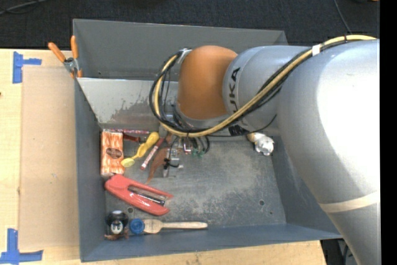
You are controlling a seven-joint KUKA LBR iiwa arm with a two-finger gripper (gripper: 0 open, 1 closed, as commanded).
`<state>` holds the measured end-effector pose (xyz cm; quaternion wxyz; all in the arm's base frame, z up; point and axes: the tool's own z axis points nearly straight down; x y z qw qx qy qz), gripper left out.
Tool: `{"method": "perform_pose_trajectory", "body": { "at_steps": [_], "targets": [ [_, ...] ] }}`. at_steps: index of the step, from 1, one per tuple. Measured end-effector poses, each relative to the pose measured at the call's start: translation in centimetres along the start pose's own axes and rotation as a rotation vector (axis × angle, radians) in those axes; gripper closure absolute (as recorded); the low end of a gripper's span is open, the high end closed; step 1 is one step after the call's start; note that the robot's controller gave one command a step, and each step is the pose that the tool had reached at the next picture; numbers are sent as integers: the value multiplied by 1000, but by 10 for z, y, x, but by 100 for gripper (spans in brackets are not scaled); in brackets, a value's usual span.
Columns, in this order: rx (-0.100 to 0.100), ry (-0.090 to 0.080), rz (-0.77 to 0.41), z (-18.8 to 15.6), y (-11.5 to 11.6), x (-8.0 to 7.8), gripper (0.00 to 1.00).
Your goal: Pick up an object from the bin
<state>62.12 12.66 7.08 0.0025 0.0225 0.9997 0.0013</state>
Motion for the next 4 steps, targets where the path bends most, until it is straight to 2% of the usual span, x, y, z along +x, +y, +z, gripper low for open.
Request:
{"method": "perform_pose_trajectory", "body": {
  "at_steps": [1,2,3,4],
  "targets": [
    [-3,-11,-15,-1,-3,27,100],
    [-3,-11,-15,-1,-3,27,100],
    [-1,-4,-14,-58,-3,23,100],
    [-3,-13,-6,-87,-4,21,100]
  ]
}}
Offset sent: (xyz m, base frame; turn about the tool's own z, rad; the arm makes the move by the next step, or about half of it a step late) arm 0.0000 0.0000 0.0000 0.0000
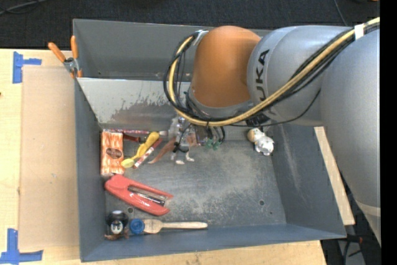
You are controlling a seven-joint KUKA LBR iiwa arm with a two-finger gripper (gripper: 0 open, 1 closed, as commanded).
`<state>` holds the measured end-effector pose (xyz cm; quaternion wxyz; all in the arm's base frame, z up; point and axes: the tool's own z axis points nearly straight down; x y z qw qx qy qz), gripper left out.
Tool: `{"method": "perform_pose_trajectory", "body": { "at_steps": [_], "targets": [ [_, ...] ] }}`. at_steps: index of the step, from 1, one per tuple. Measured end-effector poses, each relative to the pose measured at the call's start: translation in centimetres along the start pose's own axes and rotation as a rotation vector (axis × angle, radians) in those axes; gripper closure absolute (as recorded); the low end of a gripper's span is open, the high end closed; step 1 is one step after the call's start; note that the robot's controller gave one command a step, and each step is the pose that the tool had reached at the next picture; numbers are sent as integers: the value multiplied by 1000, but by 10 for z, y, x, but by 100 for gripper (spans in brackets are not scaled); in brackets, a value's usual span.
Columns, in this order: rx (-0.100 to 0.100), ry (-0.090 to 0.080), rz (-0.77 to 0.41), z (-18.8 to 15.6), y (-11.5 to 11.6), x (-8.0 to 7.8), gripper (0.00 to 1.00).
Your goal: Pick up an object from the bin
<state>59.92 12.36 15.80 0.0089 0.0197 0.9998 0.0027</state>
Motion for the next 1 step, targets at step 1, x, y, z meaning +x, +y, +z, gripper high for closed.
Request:
{"method": "perform_pose_trajectory", "body": {
  "at_steps": [1],
  "targets": [
    [2,9,-19,-65,10,6,100]
  ]
}}
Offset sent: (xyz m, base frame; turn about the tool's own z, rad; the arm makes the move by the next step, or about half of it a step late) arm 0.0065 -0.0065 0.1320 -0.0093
